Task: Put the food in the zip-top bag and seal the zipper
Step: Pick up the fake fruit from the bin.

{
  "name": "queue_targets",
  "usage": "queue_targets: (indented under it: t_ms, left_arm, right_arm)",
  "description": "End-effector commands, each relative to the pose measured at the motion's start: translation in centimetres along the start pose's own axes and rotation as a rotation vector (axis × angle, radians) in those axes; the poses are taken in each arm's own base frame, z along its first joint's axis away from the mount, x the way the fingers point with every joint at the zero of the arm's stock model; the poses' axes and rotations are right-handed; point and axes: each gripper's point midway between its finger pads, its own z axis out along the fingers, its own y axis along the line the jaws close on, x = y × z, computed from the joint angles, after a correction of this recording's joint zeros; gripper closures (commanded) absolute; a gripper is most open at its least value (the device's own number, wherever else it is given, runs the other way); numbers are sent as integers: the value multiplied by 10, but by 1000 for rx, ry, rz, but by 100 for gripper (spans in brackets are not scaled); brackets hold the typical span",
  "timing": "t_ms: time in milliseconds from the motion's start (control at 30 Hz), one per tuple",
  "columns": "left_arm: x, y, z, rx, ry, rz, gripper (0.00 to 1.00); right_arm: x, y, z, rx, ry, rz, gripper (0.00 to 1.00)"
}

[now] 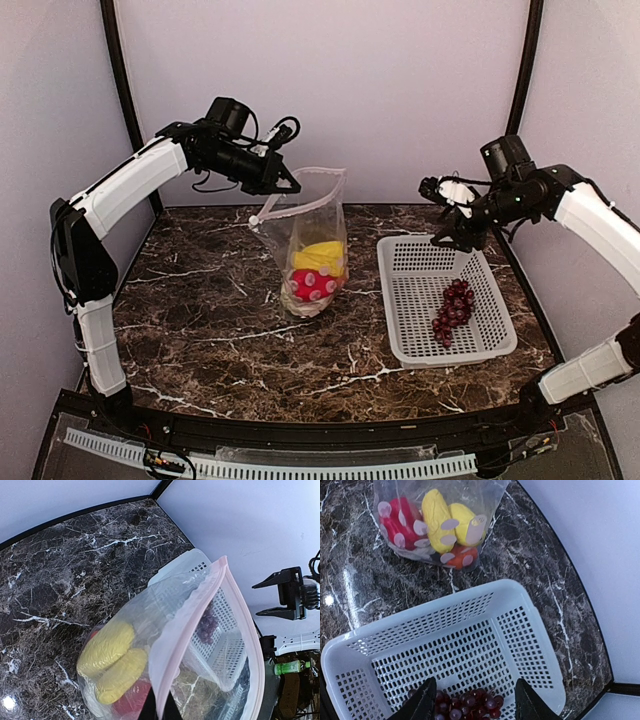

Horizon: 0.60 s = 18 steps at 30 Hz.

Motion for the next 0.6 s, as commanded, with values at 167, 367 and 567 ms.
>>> queue_targets:
  t_ms: [167, 367, 567]
  left_arm:
    - [8, 1, 1, 5, 20, 2, 99]
    - [9, 1, 1, 3, 26, 3, 99]
    - [9, 1, 2, 7, 23, 4, 99]
  right_arm:
    - [81, 38, 24, -115, 236, -57, 52]
    - [134, 52, 41, -185, 421, -114, 46]
    - [164, 60, 55, -222, 508, -140, 41]
